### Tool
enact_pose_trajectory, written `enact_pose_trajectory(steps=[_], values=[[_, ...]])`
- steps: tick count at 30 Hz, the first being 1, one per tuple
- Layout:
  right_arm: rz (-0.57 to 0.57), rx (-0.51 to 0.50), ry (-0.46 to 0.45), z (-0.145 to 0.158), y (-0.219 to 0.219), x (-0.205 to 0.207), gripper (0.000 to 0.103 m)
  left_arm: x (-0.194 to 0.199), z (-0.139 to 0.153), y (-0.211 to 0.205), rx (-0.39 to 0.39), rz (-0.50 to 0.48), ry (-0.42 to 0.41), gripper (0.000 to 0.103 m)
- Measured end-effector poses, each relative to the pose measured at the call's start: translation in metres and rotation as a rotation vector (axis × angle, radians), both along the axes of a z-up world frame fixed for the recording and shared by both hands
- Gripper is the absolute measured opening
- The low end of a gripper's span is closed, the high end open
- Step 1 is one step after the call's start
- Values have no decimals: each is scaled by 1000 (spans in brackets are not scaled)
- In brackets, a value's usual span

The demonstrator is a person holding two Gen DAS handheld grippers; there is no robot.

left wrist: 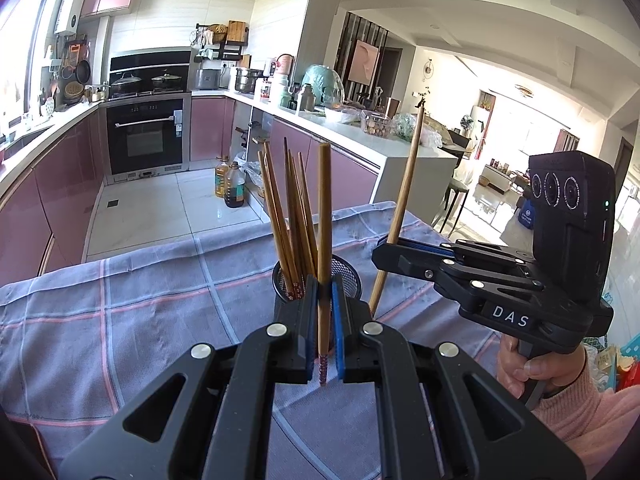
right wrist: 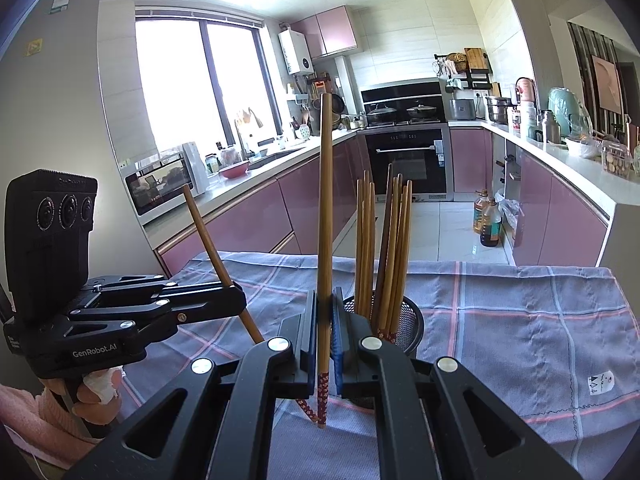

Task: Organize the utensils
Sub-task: 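Carry the left gripper's chopstick over the mesh cup while the right gripper carries its own, then lower the left chopstick into the mesh cup while the right gripper lowers its own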

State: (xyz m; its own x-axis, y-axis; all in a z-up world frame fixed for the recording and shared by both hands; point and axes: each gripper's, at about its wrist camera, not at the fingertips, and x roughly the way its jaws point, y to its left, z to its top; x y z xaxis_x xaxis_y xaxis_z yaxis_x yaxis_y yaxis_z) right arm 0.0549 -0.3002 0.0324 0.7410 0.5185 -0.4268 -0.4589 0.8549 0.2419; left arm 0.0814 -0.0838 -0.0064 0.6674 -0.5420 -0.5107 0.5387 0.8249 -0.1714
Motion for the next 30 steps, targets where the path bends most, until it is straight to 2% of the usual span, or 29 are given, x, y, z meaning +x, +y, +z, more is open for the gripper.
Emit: enact_pose_trajectory(steps=[30], values=[[9, 8, -36, 13, -3, 3, 6, -8, 27, -9, -5, -28, -65, 8]])
